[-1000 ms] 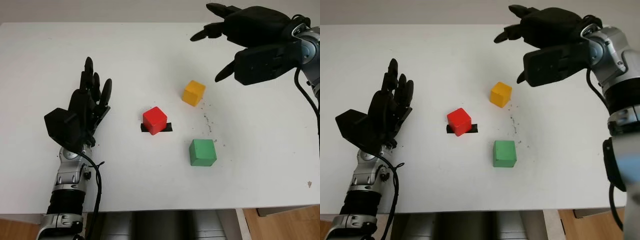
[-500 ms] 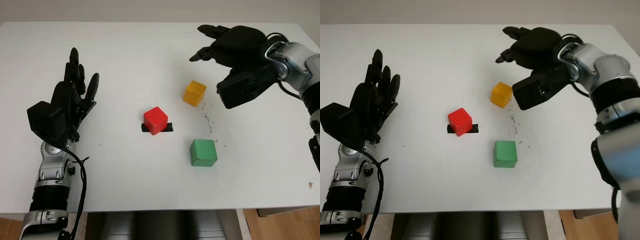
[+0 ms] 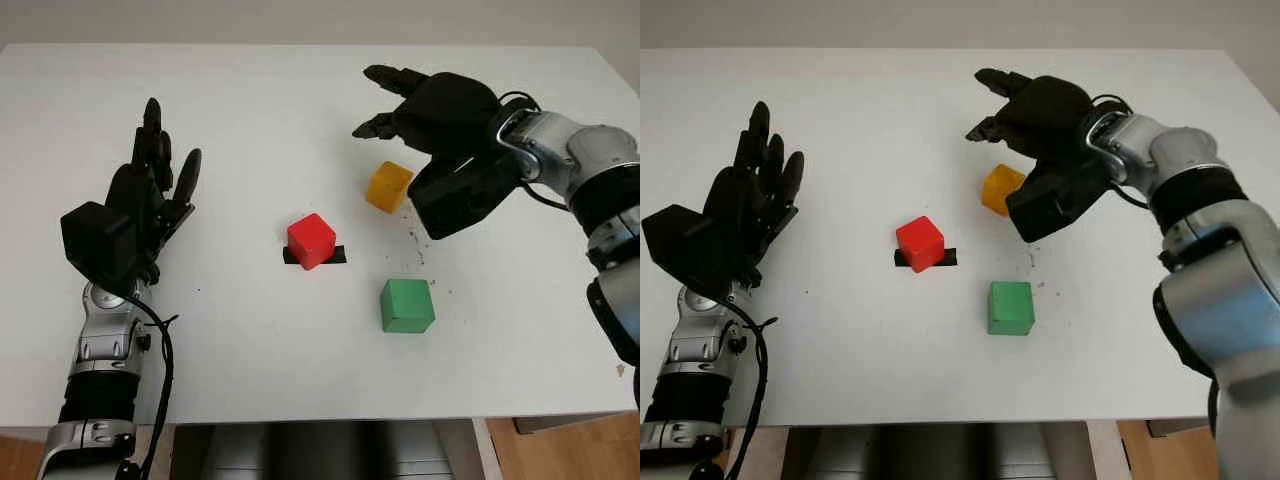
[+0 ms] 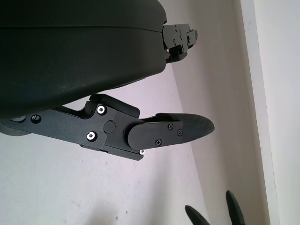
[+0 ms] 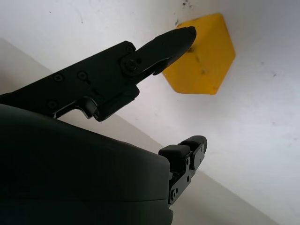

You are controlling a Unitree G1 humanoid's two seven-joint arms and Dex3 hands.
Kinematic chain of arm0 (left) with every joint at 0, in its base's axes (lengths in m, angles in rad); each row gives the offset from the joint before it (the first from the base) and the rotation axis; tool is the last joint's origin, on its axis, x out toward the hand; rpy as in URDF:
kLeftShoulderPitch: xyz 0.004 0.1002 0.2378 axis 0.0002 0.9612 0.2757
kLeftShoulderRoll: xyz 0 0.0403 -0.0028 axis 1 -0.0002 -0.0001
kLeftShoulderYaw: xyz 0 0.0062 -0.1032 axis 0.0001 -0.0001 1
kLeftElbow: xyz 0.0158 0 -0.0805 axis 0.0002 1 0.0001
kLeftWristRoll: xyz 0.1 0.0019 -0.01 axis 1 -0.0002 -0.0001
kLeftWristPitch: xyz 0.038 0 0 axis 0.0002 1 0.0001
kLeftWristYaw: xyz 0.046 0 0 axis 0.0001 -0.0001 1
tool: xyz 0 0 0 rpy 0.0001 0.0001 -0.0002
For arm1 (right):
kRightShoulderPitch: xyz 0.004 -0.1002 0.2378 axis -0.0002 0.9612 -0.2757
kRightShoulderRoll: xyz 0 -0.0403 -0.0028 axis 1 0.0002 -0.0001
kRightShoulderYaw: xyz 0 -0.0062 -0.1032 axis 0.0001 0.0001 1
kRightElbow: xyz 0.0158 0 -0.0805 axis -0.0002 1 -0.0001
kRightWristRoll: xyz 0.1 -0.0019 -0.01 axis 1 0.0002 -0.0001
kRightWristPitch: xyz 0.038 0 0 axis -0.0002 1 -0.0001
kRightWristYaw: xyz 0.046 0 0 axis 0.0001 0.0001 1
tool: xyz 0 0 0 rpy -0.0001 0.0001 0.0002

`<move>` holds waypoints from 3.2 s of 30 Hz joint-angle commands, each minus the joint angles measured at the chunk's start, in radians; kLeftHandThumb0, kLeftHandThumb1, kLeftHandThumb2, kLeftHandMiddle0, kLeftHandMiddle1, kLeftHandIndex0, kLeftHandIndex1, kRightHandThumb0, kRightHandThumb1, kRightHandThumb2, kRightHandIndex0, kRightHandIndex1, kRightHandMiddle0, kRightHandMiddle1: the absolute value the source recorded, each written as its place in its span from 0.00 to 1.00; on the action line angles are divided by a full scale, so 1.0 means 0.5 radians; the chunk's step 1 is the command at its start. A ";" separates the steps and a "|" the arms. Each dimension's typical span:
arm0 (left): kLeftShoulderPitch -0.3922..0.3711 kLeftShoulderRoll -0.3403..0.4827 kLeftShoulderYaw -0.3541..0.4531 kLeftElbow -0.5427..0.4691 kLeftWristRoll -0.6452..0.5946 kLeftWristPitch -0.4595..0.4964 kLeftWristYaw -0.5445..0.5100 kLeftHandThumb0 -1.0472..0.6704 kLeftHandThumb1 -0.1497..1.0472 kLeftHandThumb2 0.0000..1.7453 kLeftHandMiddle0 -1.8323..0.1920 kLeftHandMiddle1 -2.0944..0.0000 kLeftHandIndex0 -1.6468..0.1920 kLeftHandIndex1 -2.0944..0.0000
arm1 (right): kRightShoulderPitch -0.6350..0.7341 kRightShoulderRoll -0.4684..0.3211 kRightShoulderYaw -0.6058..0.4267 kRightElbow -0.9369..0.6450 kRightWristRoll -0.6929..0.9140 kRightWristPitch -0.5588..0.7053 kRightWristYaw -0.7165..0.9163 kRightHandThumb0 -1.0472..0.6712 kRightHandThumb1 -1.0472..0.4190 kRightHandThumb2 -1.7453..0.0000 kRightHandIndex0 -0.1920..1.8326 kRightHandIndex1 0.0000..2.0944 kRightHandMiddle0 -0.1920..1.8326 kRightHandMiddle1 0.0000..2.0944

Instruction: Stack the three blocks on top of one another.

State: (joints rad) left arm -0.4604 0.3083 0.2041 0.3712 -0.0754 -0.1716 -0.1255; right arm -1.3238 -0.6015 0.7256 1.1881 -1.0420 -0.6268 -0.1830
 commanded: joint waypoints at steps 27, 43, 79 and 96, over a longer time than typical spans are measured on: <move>0.067 0.004 -0.031 -0.099 0.055 0.026 0.014 0.25 1.00 0.26 0.97 0.97 0.97 0.97 | 0.043 0.022 0.287 0.153 -0.201 0.024 -0.477 0.34 0.15 0.97 0.14 0.04 0.48 0.10; 0.073 -0.020 -0.046 -0.106 0.091 0.026 0.087 0.25 1.00 0.25 0.94 0.97 0.95 0.97 | 0.040 0.022 0.287 0.163 -0.172 0.065 -0.586 0.40 0.10 0.97 0.23 0.03 0.44 0.37; 0.079 -0.031 -0.044 -0.095 0.102 0.014 0.112 0.25 1.00 0.24 0.94 0.97 0.94 0.97 | 0.571 0.360 -1.128 -0.515 1.750 0.401 1.101 0.36 0.08 0.97 0.21 0.03 0.29 0.68; 0.090 0.000 -0.034 -0.129 0.089 0.054 0.062 0.25 1.00 0.25 0.96 0.98 0.95 0.98 | 0.844 0.460 -1.253 -1.132 2.227 1.393 1.907 0.35 0.09 0.97 0.16 0.02 0.31 0.76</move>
State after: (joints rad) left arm -0.4299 0.2967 0.1856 0.3268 -0.0308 -0.1467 -0.0906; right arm -0.9107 -0.3714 0.1124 0.6515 0.0536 0.0539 0.7550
